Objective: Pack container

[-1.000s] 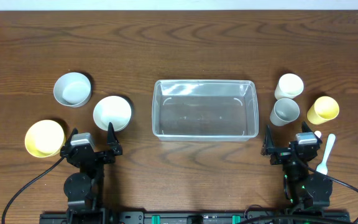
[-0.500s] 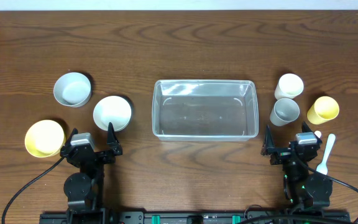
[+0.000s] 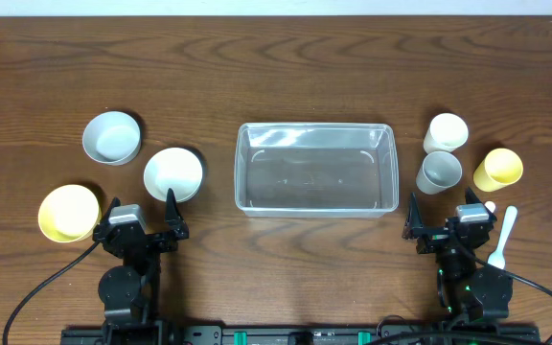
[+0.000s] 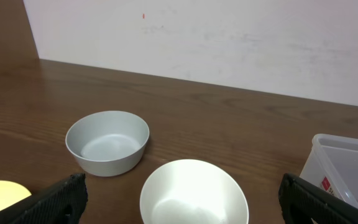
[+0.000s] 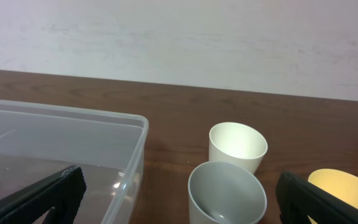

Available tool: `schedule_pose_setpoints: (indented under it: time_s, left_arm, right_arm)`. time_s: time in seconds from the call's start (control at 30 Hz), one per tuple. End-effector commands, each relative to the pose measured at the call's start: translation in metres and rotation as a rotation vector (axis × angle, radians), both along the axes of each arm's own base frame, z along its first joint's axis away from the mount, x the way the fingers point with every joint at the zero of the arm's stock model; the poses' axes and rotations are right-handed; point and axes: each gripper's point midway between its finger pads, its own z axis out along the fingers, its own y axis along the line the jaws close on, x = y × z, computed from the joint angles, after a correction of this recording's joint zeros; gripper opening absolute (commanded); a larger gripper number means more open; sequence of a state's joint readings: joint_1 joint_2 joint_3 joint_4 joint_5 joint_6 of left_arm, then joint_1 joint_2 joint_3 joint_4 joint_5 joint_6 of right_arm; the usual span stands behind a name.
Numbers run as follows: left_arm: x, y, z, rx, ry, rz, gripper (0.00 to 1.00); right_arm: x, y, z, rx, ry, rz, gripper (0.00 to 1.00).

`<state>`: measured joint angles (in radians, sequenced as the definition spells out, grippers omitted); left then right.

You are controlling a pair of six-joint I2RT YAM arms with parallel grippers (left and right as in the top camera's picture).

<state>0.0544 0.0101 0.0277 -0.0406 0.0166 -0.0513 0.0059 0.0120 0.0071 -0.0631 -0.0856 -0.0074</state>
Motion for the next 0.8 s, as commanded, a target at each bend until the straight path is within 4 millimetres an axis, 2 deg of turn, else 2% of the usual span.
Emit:
schedule_pose_setpoints:
  time_s: [0.0,0.37,0.47,0.6,0.67,0.77]
  left_arm:
    - [0.000,0.001,-0.017,0.007,0.048,0.001,0.98]
    - [0.000,0.001,-0.017,0.008,0.047,0.003,0.98]
    - [-0.001,0.005,-0.014,0.007,0.035,0.028,0.98]
    - [-0.002,0.003,-0.014,-0.105,0.045,0.030,0.98]
    - [-0.005,-0.001,-0.005,-0.135,0.054,0.017,0.98]
    - [-0.012,0.000,0.021,-0.147,0.082,0.027,0.98]
  right_arm:
    - [0.000,0.001,0.000,0.017,0.000,0.000,0.99]
    - [0.000,0.001,0.000,0.017,-0.002,0.002,0.99]
    - [0.000,0.001,0.006,0.018,-0.026,0.001,0.99]
    - [0.000,0.001,-0.002,0.093,0.023,-0.005,0.99]
    - [-0.001,0.001,-0.003,0.099,0.049,-0.008,0.99]
    - [-0.003,0.000,0.003,0.097,0.106,-0.012,0.99]
